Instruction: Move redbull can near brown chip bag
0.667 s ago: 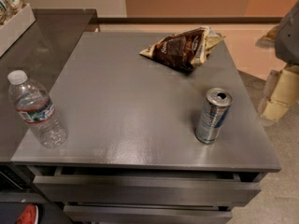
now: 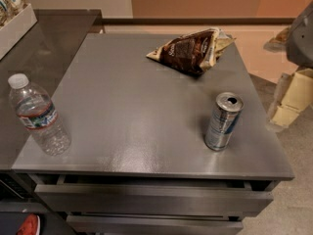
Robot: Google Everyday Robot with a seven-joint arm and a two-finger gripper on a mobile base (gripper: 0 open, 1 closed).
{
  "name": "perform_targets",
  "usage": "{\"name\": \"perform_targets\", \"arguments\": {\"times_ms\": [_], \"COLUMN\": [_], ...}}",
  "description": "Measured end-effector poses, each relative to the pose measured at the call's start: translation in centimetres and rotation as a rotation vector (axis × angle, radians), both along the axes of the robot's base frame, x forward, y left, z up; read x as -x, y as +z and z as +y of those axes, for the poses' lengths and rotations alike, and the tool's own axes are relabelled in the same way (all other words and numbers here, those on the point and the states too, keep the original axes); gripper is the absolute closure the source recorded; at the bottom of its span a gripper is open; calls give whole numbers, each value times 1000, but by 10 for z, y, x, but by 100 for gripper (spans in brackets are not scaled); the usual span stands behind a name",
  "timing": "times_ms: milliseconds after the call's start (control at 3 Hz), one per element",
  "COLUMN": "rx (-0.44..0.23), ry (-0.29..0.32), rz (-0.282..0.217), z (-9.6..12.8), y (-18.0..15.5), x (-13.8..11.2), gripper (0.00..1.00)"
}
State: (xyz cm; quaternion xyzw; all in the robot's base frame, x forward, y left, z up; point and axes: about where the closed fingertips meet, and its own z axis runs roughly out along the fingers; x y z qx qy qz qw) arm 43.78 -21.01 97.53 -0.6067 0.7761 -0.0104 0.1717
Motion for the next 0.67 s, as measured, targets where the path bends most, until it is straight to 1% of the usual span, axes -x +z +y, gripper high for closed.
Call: {"name": "perform_targets", "arguments": {"times_ms": [333, 667], "rx": [-76, -147], "ry": [37, 73], "rz": [34, 56], "z": [16, 33], "y": [-10, -20], "x": [1, 4], "gripper": [0, 0]}}
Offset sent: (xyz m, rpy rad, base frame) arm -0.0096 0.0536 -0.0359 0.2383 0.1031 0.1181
